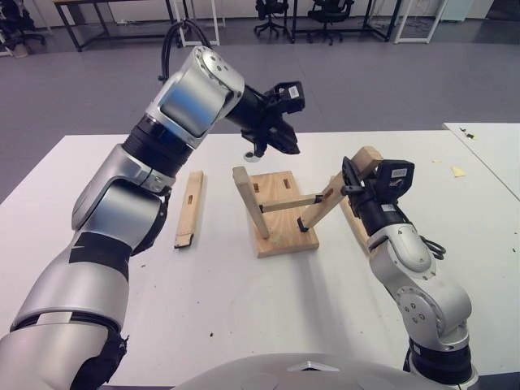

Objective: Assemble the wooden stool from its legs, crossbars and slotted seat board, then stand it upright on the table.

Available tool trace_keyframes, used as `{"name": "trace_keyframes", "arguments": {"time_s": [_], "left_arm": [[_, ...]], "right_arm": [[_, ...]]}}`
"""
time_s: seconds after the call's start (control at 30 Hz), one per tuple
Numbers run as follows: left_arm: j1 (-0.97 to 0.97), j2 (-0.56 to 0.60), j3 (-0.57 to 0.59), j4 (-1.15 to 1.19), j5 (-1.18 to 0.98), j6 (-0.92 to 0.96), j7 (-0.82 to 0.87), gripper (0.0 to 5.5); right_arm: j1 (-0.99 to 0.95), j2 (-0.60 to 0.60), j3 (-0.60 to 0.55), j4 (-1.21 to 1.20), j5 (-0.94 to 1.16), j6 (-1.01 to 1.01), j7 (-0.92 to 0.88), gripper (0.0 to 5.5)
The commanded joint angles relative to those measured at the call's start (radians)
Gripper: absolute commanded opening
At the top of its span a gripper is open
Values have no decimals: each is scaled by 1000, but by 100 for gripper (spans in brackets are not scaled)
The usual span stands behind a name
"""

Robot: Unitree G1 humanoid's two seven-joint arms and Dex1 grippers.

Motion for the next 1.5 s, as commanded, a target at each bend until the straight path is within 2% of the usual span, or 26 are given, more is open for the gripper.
{"name": "trace_keyframes", "arguments": {"time_s": [0.03,0.13,0.3,0.5,0.6,0.67,0.73,0.83,0.93,1.23,1.5], "left_arm": [[41,-16,95,-207,-48,199,107,138],[191,-89,194,-525,-67,457,302,138],[239,-201,257,-730,-86,648,500,138],[278,-269,333,-863,-123,714,633,138],[396,-294,338,-898,-150,736,692,138],[494,-249,264,-919,-165,711,709,138],[529,-149,167,-905,-152,586,697,138],[515,-37,69,-840,-117,414,653,138],[493,10,-2,-769,-104,303,620,138],[499,47,-67,-688,-91,210,566,138],[572,96,-116,-694,-70,160,545,138]], "right_arm": [[111,-11,43,109,-76,125,-6,122],[127,-1,48,94,-87,116,-2,122],[137,13,47,89,-111,118,-3,122],[151,69,41,68,-115,125,-3,122],[160,74,44,51,-131,129,8,122],[152,49,67,27,-151,145,20,122],[141,32,90,10,-164,158,29,122],[132,25,122,0,-185,163,35,122],[127,25,152,-2,-204,165,36,122],[131,54,137,9,-229,188,45,121],[120,82,9,56,-151,180,127,121]]}}
